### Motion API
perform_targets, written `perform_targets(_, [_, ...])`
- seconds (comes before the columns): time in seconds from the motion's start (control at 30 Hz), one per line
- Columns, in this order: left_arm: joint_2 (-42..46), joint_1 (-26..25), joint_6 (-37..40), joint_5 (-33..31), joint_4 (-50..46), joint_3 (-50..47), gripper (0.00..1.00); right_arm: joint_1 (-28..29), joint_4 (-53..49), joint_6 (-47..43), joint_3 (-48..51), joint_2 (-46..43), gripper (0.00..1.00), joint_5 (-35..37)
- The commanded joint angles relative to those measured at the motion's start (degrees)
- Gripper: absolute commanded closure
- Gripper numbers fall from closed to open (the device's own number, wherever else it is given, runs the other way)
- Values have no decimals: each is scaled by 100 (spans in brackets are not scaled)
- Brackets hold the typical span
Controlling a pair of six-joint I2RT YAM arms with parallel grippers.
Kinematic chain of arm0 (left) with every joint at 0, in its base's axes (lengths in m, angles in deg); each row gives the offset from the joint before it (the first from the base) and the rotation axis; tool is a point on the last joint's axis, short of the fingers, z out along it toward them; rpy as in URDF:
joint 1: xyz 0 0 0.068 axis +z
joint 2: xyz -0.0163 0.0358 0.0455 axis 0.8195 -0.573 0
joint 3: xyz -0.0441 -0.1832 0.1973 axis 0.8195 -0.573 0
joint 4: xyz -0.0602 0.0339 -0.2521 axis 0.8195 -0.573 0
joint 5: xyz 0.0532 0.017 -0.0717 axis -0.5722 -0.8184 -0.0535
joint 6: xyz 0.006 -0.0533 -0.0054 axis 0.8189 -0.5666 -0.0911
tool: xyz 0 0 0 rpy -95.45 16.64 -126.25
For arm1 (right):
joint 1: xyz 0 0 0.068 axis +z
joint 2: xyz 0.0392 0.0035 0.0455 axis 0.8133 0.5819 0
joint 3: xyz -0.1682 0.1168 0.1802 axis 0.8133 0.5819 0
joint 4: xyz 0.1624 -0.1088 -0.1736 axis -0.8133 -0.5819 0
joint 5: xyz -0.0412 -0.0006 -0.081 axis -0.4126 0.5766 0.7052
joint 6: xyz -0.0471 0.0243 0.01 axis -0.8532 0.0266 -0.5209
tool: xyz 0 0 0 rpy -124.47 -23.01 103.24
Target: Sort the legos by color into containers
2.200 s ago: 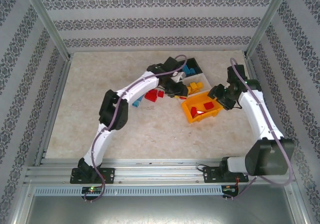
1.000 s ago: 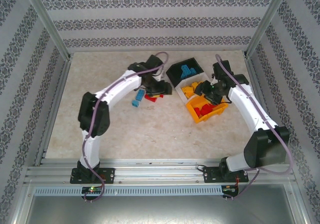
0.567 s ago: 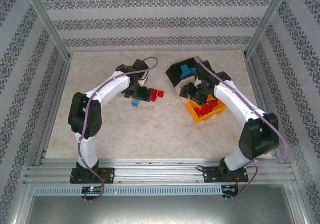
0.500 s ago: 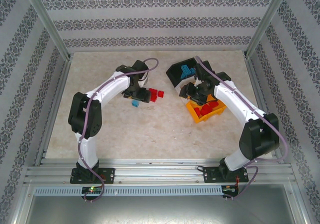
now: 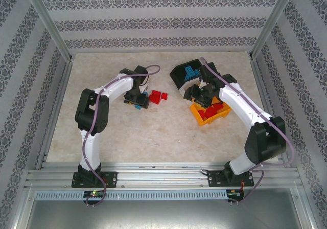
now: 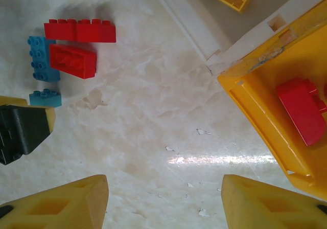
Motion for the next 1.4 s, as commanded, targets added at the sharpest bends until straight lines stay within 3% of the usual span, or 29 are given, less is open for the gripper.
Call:
perform_targets(0.0, [-148,145,145,99,-23,-22,31,24,-148,52,-157,54,40,65])
perform_targets(0.3, [-361,203,119,277,102,-66,42,23,-256,12,-460,308,40,55])
perform_targets(0.7, [-314,252,103,468,141,-87,66,88,-284,-15,-747,649,40,-8])
perform_targets(1.1, [548,269,-244,909,14,-315,67,-59,-250,-36,-695,607,39,-7])
perform_targets(1.37, [953,264,-1107,2152,436,-1,67,-998,82,199,106,-217,39,-126])
